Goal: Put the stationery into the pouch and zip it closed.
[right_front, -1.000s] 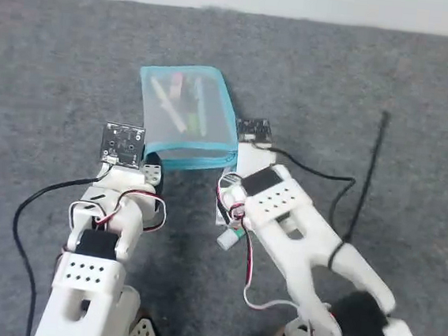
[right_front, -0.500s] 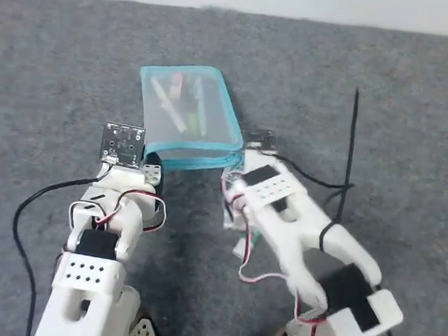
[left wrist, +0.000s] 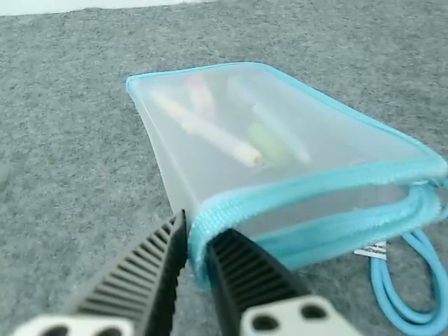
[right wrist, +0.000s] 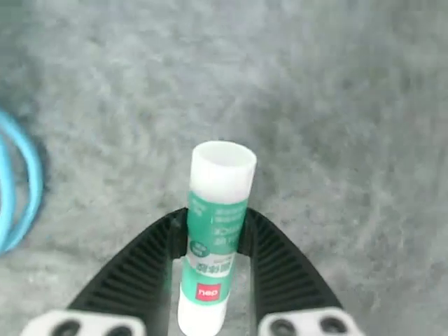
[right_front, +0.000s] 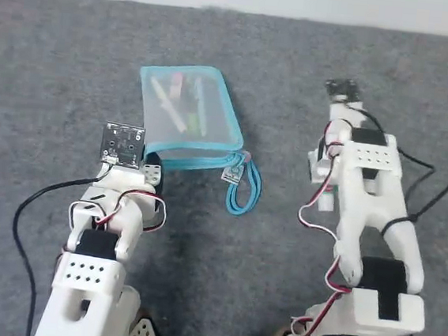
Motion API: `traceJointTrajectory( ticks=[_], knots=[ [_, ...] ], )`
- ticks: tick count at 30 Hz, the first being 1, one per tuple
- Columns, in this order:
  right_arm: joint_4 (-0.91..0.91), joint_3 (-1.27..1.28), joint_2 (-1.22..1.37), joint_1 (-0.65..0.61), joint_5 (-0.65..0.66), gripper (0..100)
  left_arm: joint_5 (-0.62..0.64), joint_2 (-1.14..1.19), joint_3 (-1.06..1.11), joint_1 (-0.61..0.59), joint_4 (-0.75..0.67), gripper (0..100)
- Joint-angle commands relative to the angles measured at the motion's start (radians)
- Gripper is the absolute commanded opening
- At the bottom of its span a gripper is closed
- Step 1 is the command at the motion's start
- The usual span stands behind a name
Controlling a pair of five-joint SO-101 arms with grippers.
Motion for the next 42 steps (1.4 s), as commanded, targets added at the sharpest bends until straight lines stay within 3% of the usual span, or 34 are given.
traceJointTrajectory(
  ticks=[1, 6, 19, 26, 35, 42],
  knots=[
    [0.030, -0.037, -0.018, -0.045, 0.052, 12.4, -0.005, -0.003, -0.038, 0.003, -0.020, 1],
    [0.025, 0.020, -0.018, -0.051, 0.031, 24.0, -0.005, 0.002, -0.036, 0.003, -0.018, 1],
    [-0.059, 0.201, -0.016, -0.059, 0.023, 18.8, -0.005, 0.003, -0.036, 0.003, -0.018, 1],
    [-0.062, 0.212, -0.016, -0.053, 0.031, 2.4, -0.005, 0.002, -0.030, 0.009, -0.018, 1],
    [-0.127, 0.252, 0.008, -0.059, 0.025, 1.6, -0.005, -0.003, -0.021, 0.009, -0.018, 1],
    [0.064, 0.195, -0.205, -0.016, 0.025, 0.7, -0.005, 0.003, -0.021, 0.011, -0.018, 1]
  ],
)
